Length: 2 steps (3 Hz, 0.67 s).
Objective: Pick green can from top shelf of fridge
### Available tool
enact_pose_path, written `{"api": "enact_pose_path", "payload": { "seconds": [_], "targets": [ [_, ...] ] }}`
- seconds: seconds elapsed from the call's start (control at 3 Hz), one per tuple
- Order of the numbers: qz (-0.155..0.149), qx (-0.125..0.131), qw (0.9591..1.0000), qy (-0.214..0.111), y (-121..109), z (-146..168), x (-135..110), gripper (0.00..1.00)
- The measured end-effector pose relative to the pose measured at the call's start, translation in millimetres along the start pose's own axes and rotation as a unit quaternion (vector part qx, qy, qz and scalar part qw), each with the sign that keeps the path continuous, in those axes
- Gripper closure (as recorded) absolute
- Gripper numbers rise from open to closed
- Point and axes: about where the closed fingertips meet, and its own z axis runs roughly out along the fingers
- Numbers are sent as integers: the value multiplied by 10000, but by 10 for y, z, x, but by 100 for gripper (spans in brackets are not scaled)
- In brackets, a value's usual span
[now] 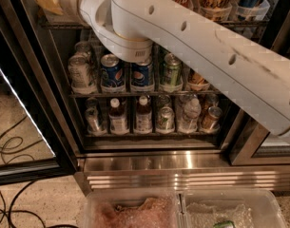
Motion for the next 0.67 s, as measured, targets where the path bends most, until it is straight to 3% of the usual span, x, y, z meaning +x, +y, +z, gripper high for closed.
{"api": "enact_pose_path", "payload": {
  "seconds": [0.67],
  "targets": [
    [36,103,9999,22,-59,-142,-54,100]
  ]
}}
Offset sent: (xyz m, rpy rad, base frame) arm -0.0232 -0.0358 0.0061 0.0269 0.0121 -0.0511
